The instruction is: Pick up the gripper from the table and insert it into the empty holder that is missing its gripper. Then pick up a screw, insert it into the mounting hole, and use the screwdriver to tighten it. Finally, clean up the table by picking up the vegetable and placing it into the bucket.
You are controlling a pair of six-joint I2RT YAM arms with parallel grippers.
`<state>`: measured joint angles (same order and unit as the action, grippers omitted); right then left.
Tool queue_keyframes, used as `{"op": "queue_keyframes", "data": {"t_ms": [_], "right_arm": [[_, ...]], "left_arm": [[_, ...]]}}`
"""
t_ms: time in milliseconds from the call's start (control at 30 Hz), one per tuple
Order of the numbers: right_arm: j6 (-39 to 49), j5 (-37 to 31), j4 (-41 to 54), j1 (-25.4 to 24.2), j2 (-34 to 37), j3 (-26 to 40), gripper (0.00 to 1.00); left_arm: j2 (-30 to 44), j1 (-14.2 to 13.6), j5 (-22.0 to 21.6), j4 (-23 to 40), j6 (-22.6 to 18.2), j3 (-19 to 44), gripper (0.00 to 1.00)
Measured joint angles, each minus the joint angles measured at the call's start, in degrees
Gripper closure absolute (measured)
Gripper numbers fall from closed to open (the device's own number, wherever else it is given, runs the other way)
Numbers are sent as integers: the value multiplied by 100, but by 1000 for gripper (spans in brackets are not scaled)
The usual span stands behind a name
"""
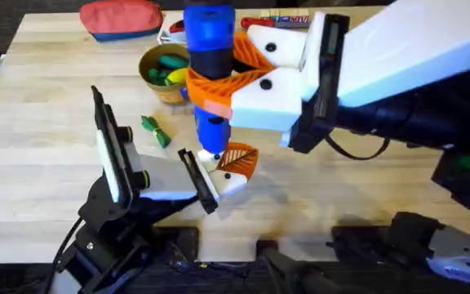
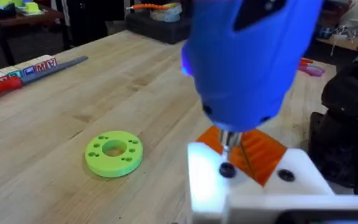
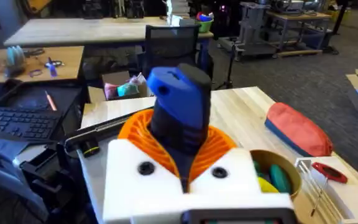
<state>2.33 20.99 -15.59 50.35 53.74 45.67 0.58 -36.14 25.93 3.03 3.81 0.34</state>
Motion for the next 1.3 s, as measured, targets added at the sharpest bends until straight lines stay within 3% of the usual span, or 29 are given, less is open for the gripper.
{"op": "queue_keyframes", "data": {"t_ms": [1300], "right_arm": [[115,94,227,0,0,0,995]], "left_arm": [[0,0,0,2,0,0,995]]}}
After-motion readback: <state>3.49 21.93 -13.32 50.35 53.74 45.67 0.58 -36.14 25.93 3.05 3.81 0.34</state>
